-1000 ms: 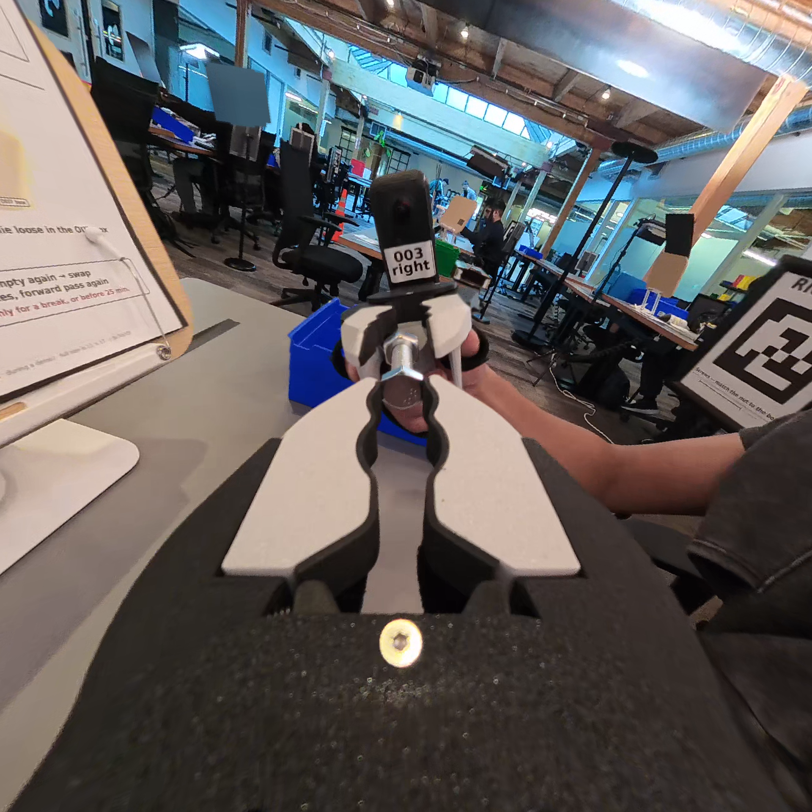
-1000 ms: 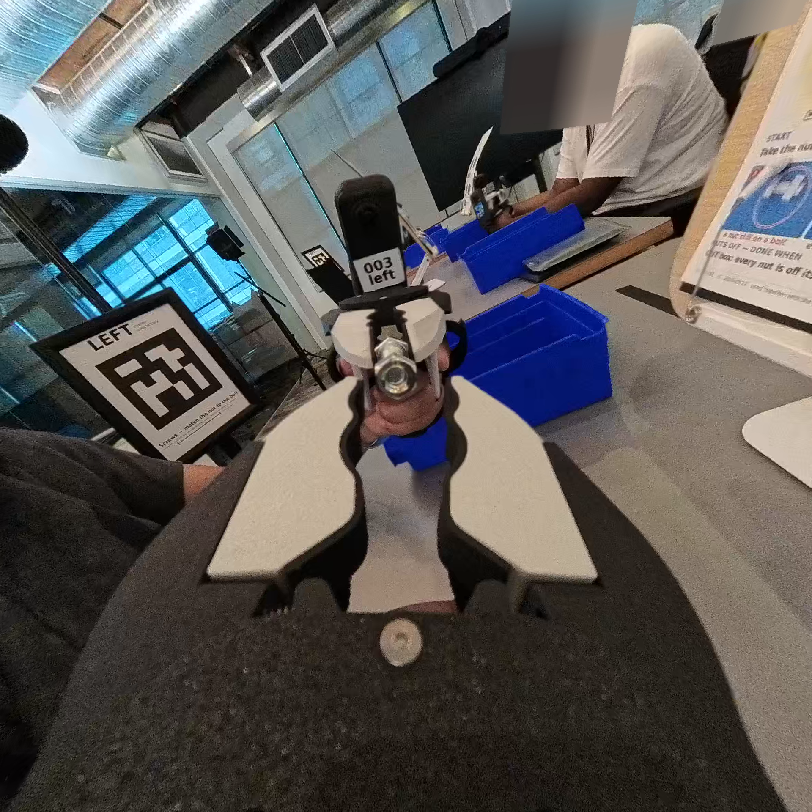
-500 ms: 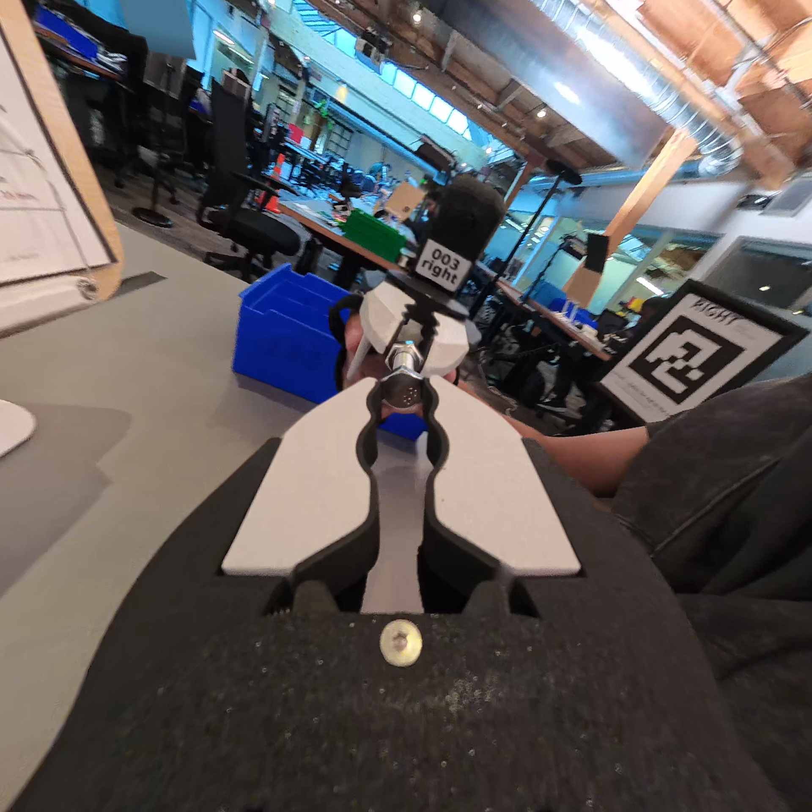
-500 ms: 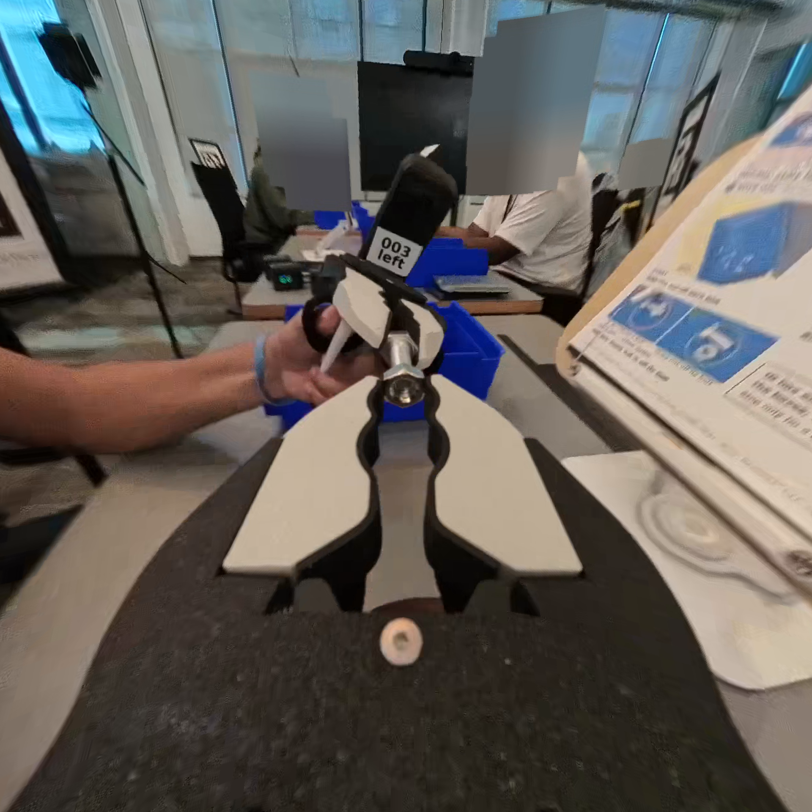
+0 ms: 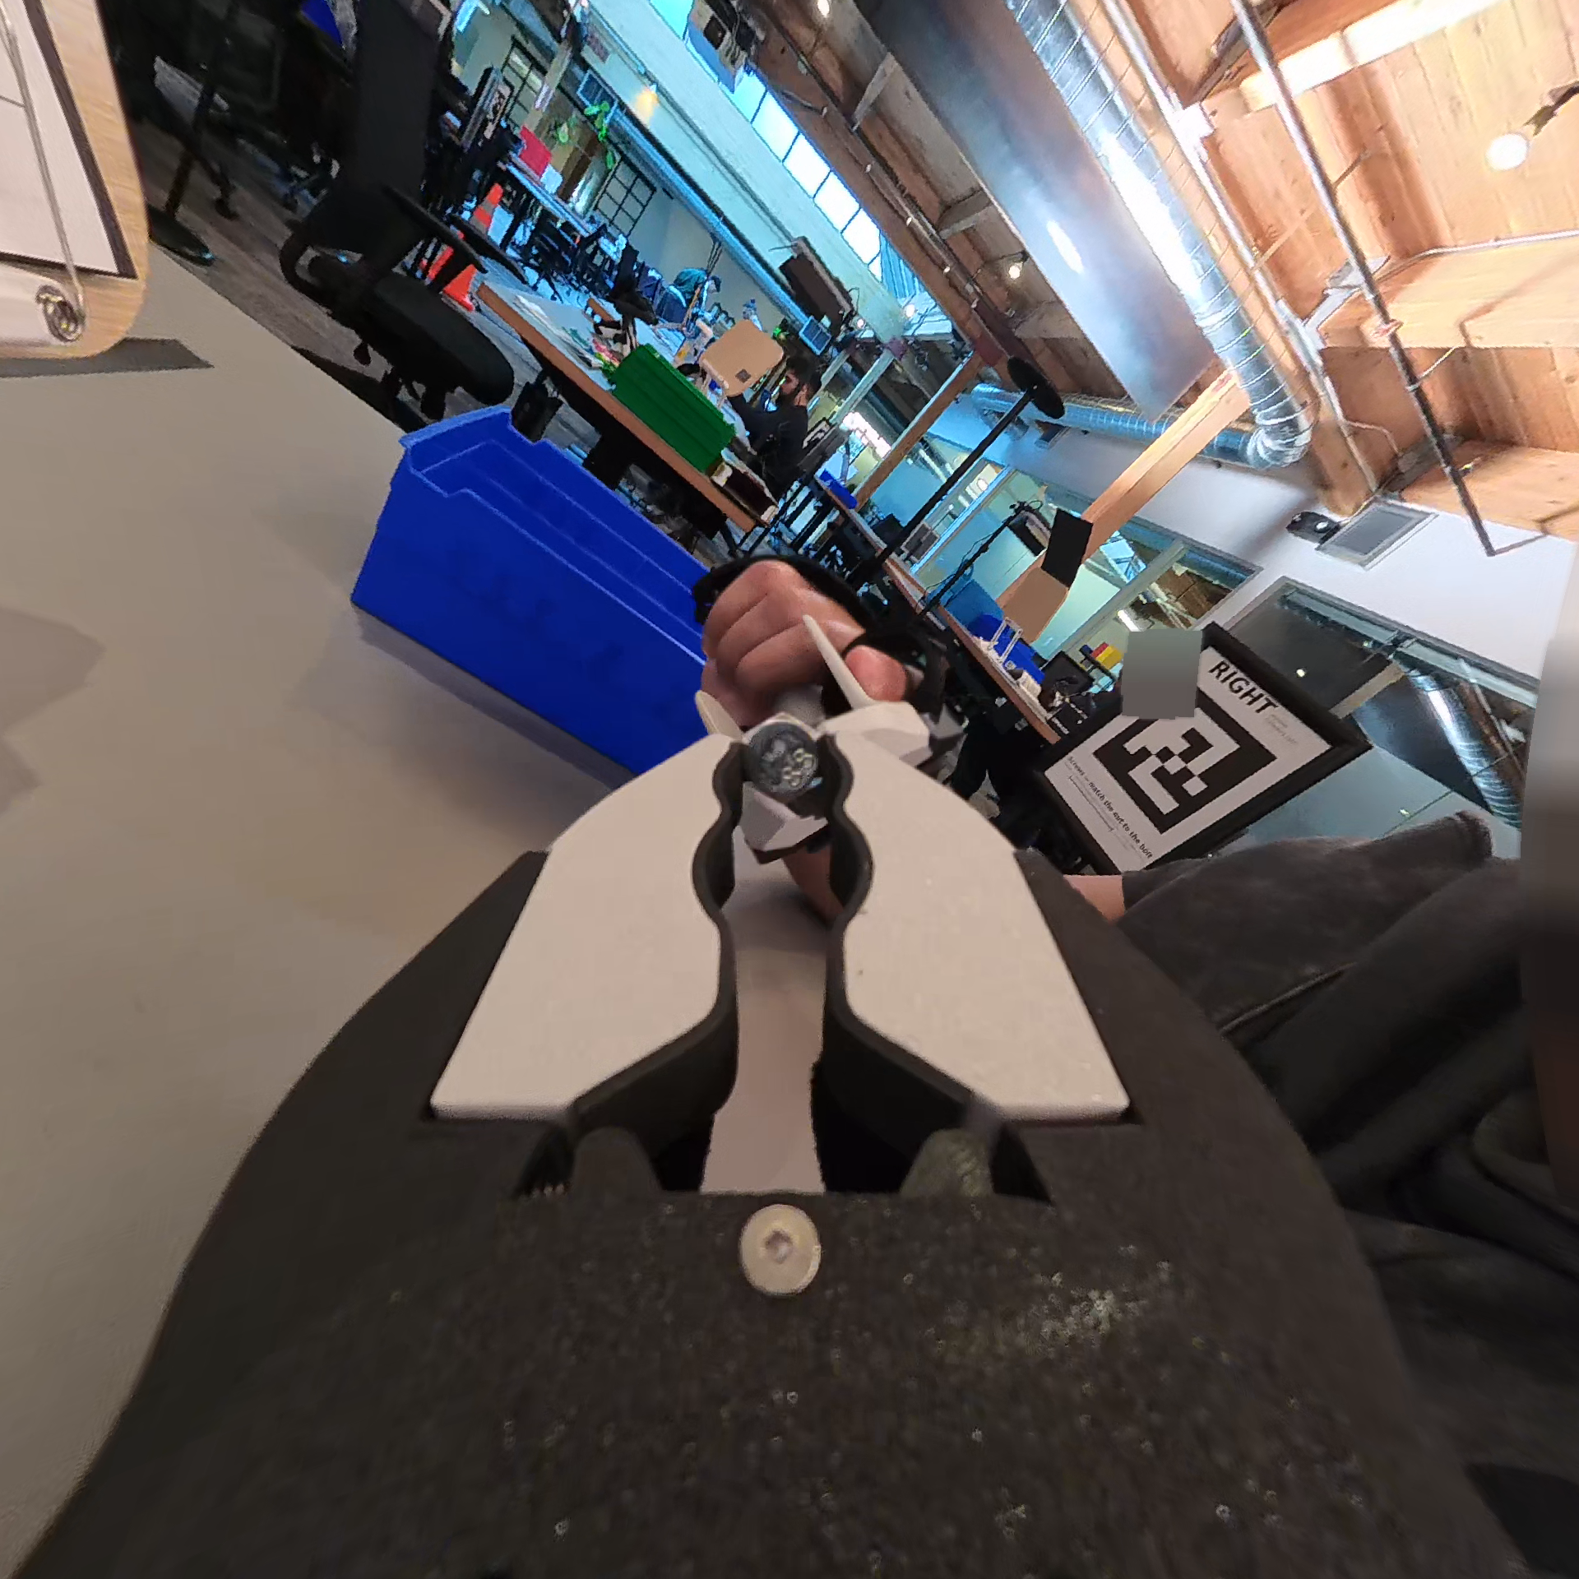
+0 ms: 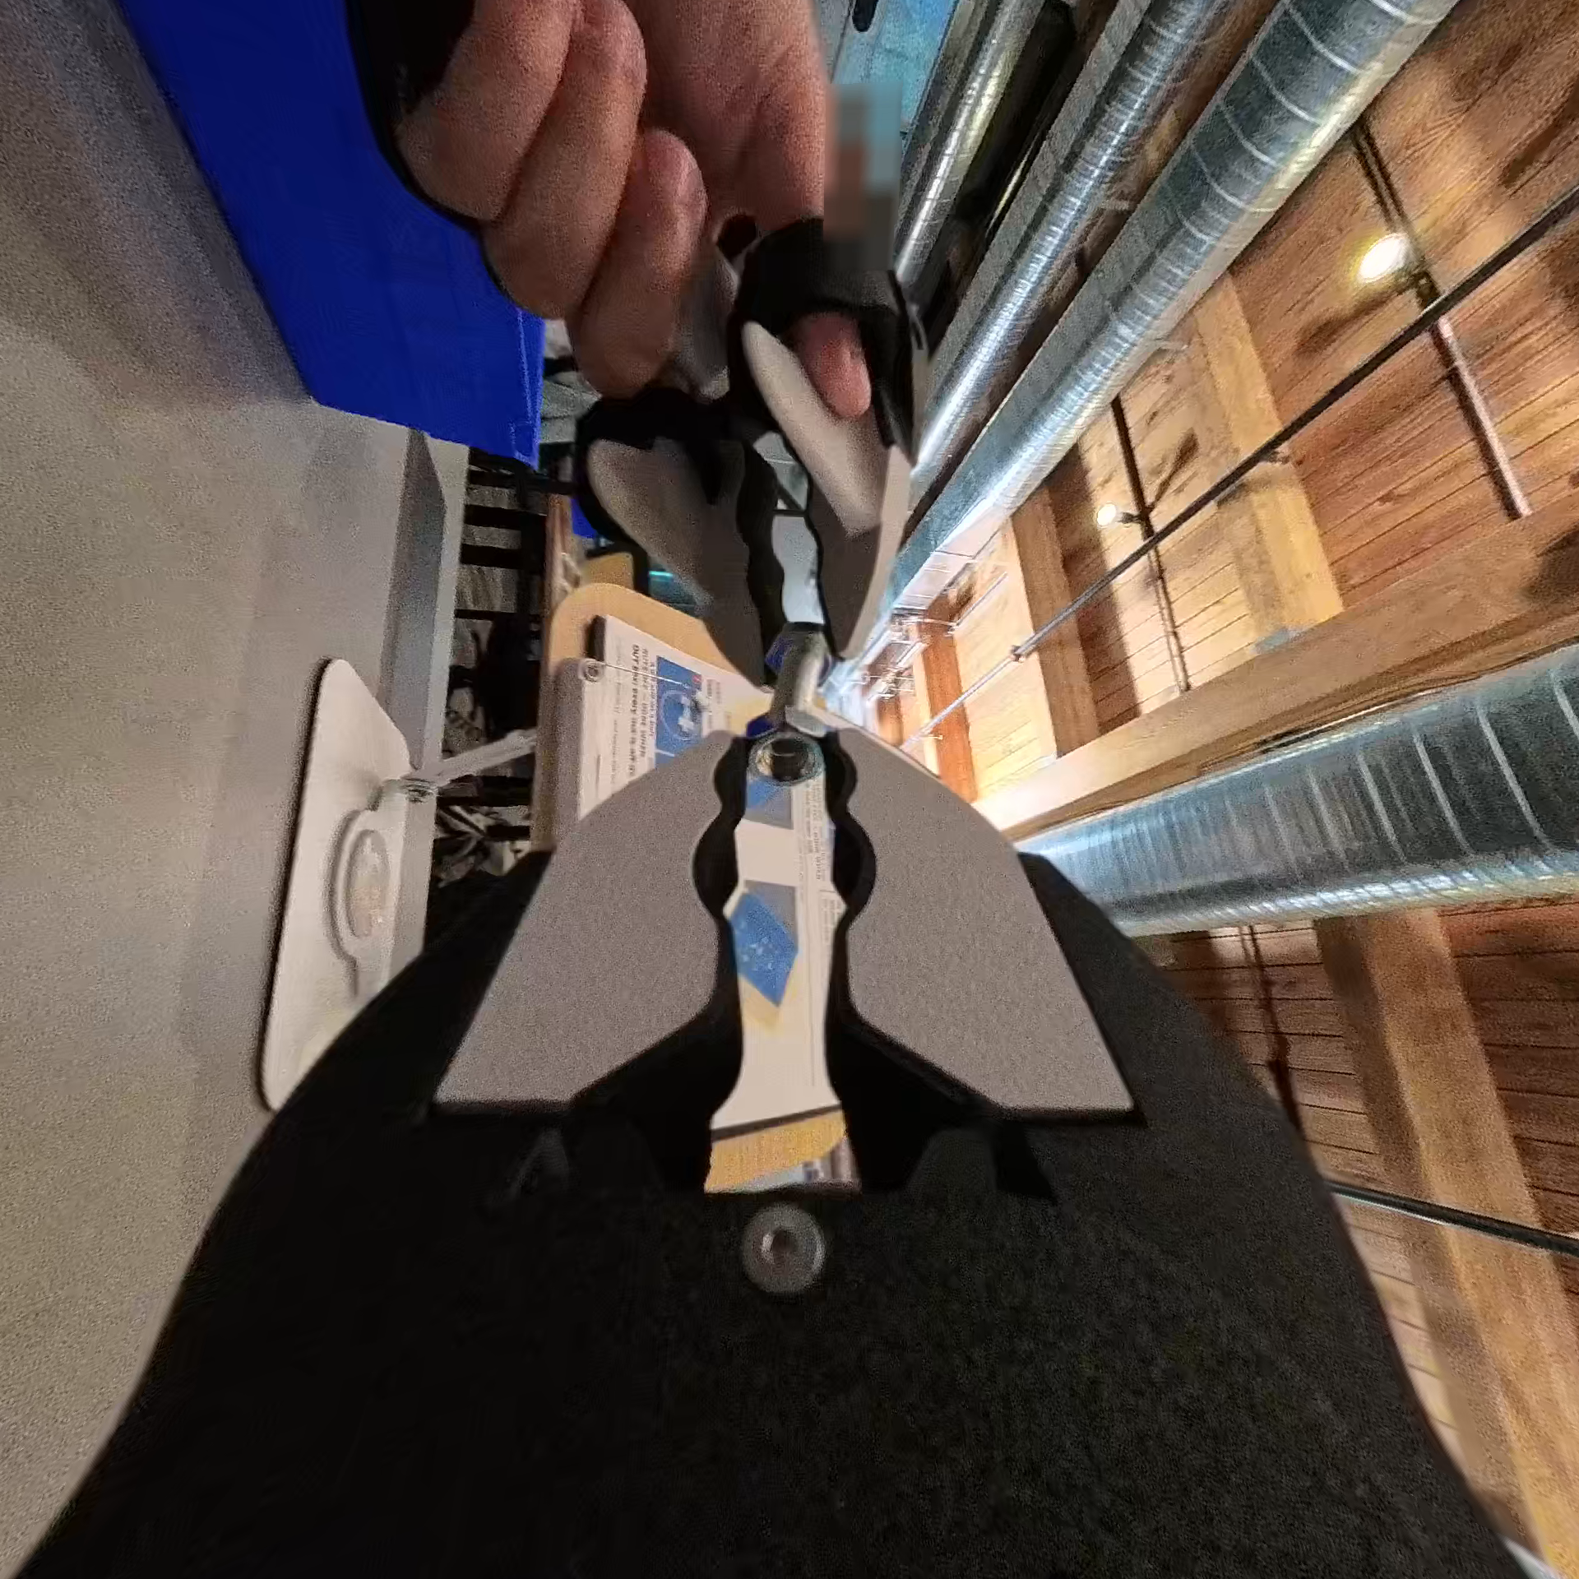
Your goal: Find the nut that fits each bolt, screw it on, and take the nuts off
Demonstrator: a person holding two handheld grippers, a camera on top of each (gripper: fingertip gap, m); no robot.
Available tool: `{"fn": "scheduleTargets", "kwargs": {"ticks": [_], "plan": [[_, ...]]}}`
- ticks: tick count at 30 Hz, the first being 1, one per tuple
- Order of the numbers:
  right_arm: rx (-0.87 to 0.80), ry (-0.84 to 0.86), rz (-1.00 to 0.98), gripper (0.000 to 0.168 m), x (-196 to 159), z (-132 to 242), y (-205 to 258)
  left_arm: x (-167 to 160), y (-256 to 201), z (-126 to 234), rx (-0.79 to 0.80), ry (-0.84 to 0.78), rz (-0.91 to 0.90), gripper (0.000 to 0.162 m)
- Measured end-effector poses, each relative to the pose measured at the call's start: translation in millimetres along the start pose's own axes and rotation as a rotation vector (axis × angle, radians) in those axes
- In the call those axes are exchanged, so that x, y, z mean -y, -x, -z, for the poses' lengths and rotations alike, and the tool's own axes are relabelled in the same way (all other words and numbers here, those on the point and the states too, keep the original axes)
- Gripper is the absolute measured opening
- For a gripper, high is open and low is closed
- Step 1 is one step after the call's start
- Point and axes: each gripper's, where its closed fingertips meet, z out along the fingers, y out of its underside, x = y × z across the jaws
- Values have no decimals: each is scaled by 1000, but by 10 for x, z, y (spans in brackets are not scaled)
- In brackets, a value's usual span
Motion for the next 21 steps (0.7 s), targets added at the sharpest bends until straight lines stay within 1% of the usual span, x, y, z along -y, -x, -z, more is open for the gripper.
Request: {"fn": "scheduleTargets", "kwargs": {"ticks": [3,4,6,7,8,9,11,13,14,15,17,18,19,21], "plan": [[-50,2,76,18,50,17,-37,35,1,42,-20,-30,57,17],[-37,6,79,18,51,8,-2,50,17,59,-12,-41,56,17],[-23,-27,-8,18,99,12,11,83,48,85,23,-62,11,17],[-19,-16,-73,18,80,12,-15,111,41,93,30,-80,-9,17],[-30,-4,-174,17,46,3,-66,148,41,105,49,-106,-32,17],[-36,-1,-315,18,9,-6,-115,191,54,119,86,-135,-69,17],[-37,4,-658,17,-112,-39,-201,275,105,154,197,-194,-184,17],[-24,-2,-994,17,-263,-95,-200,347,220,201,362,-249,-303,17],[10,-14,-1140,17,-312,-115,-145,369,296,235,455,-275,-354,17],[7,-18,-1255,17,-382,-116,-103,383,376,277,549,-298,-401,17],[-43,-11,-1410,17,-521,-82,-6,369,529,348,706,-332,-465,17],[-57,1,-1465,17,-566,-68,70,346,592,365,759,-342,-490,17],[-55,5,-1499,17,-583,-51,144,315,636,358,785,-342,-513,17],[-46,-2,-1512,17,-572,-50,211,245,687,285,778,-312,-527,17]]}}
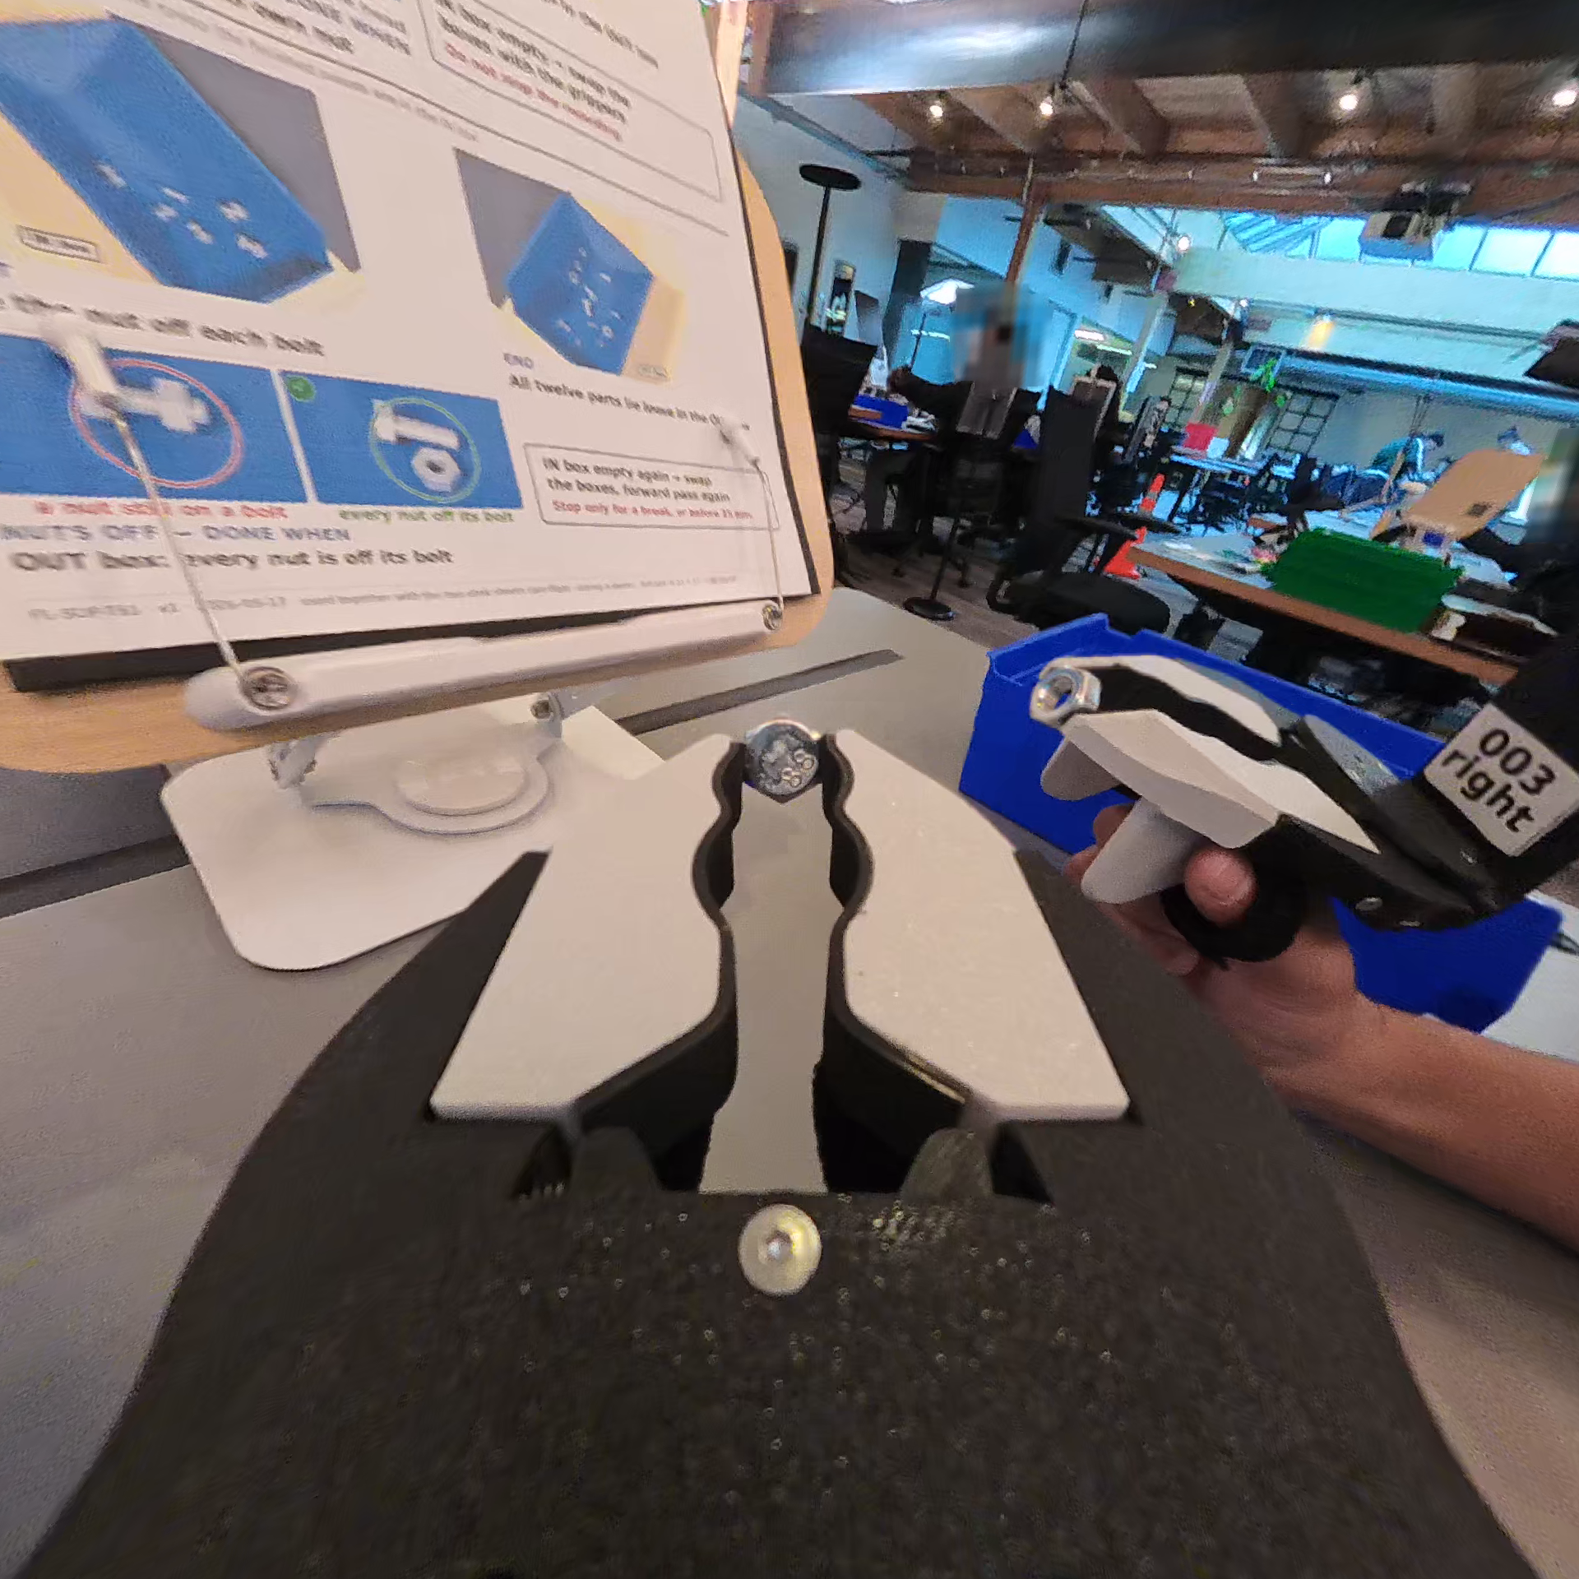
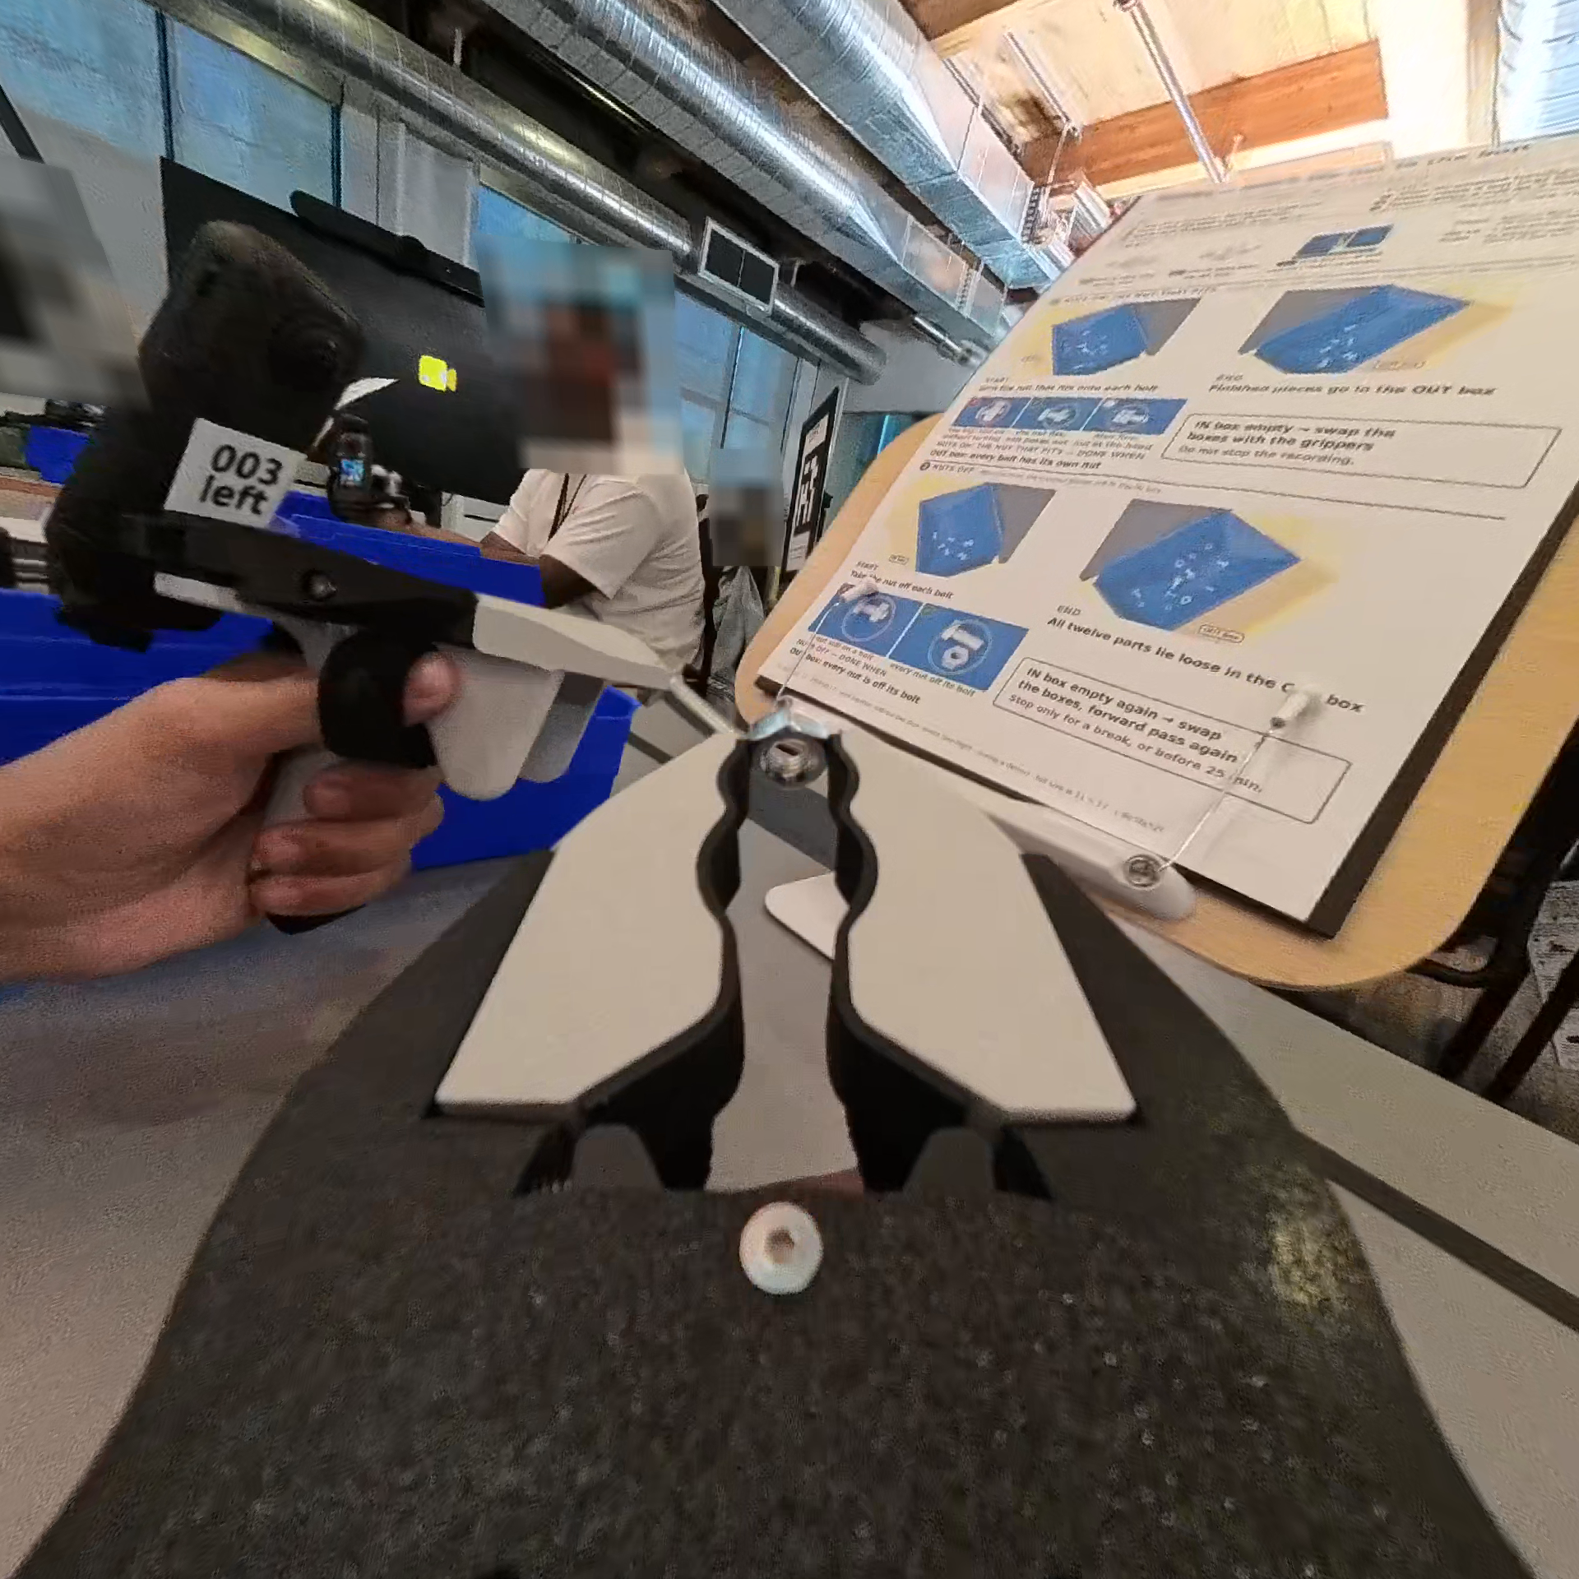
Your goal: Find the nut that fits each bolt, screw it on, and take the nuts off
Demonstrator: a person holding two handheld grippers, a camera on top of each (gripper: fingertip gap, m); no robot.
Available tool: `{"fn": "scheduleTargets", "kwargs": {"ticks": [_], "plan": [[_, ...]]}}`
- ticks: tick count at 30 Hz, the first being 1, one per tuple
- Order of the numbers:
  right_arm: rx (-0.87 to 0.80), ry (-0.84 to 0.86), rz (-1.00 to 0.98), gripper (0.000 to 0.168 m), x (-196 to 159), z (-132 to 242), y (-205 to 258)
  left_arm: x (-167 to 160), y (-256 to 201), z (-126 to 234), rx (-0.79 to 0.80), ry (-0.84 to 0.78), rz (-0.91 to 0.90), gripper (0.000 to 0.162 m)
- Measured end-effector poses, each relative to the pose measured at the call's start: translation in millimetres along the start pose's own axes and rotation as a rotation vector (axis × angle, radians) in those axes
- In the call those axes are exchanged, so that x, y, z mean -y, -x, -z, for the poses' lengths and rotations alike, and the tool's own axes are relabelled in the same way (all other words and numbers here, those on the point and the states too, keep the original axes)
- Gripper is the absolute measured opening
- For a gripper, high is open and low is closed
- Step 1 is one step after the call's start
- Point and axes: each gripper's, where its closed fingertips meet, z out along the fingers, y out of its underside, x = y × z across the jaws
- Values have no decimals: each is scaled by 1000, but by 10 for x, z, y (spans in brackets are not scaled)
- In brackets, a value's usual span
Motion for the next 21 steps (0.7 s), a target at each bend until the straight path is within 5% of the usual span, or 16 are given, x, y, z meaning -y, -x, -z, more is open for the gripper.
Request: {"fn": "scheduleTargets", "kwargs": {"ticks": [13,21], "plan": [[-10,-23,-17,17,90,38,-52,-35,-283,-136,-91,17,-96,17],[-59,30,46,17,615,16,-98,-36,-326,-123,-103,-13,-106,17]]}}
